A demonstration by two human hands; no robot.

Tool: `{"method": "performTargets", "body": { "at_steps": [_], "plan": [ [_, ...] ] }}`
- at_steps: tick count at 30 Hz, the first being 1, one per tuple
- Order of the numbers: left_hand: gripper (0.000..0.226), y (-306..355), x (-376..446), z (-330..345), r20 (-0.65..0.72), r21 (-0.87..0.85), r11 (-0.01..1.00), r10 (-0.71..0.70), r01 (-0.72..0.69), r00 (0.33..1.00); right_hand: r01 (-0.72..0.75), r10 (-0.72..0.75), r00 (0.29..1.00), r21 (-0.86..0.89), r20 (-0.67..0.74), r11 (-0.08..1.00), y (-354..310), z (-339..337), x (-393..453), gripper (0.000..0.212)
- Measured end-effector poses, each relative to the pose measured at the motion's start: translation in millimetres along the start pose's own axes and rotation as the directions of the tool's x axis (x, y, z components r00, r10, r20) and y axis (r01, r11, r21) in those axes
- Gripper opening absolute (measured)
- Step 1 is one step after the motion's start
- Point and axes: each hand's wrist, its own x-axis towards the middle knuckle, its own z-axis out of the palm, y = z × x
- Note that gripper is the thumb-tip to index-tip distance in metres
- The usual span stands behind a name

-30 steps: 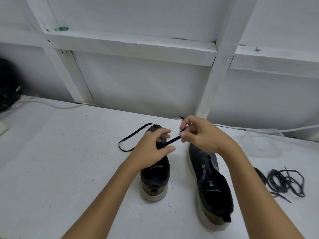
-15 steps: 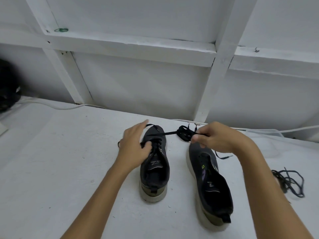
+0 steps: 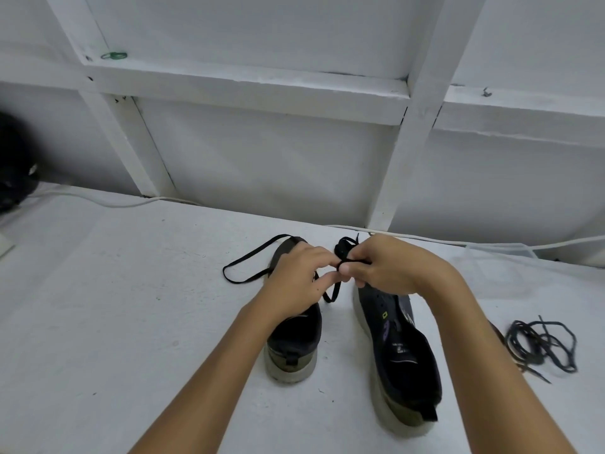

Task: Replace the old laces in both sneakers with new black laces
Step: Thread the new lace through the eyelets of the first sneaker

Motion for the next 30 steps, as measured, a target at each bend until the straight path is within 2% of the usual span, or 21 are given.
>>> {"method": "performTargets", "body": {
  "at_steps": [3, 7, 12, 17, 21, 25, 26, 28, 29, 30],
  "plan": [
    [0.021, -3, -1, -3, -0.147, -0.004, 0.999, -0.034, 0.034, 0.989, -0.032, 0.033, 0.999, 0.047, -0.011, 0.998, 6, 1, -1, 0.028],
    [0.022, -26, -7, -21, -0.366, 0.025, 0.982, -0.166, 0.188, 0.916, -0.094, 0.096, 0.995, 0.095, -0.026, 0.991, 14, 5, 0, 0.031],
    [0.012, -49, -18, -44, -0.494, 0.096, 0.949, -0.216, 0.3, 0.842, -0.158, 0.161, 0.985, 0.046, -0.06, 0.986, 5, 23, 9, 0.027],
    [0.012, -59, -22, -51, -0.576, 0.034, 0.899, -0.339, 0.436, 0.744, -0.227, 0.23, 0.963, 0.037, -0.14, 0.973, -3, 44, 21, 0.02],
    [0.013, -65, -24, -51, -0.576, -0.003, 0.867, -0.409, 0.498, 0.708, -0.229, 0.234, 0.962, 0.055, -0.14, 0.972, -3, 56, 23, 0.029],
    [0.023, -62, -25, -44, -0.547, 0.019, 0.836, -0.451, 0.548, 0.706, -0.316, 0.346, 0.903, 0.153, -0.255, 0.936, 3, 66, 28, 0.015],
    [0.025, -56, -25, -39, -0.515, -0.011, 0.841, -0.468, 0.541, 0.718, -0.317, 0.373, 0.875, 0.215, -0.311, 0.924, 4, 69, 29, 0.011],
    [0.012, -38, -26, -27, -0.402, -0.123, 0.857, -0.504, 0.5, 0.765, -0.224, 0.42, 0.825, 0.464, -0.377, 0.857, 5, 79, 32, 0.008],
    [0.007, -29, -27, -20, -0.326, -0.15, 0.857, -0.514, 0.494, 0.794, -0.145, 0.445, 0.814, 0.611, -0.373, 0.779, 3, 85, 33, 0.007],
    [0.012, -21, -29, -15, -0.262, -0.135, 0.861, -0.508, 0.49, 0.821, -0.081, 0.466, 0.811, 0.722, -0.353, 0.687, 2, 91, 33, 0.006]
  ]
}}
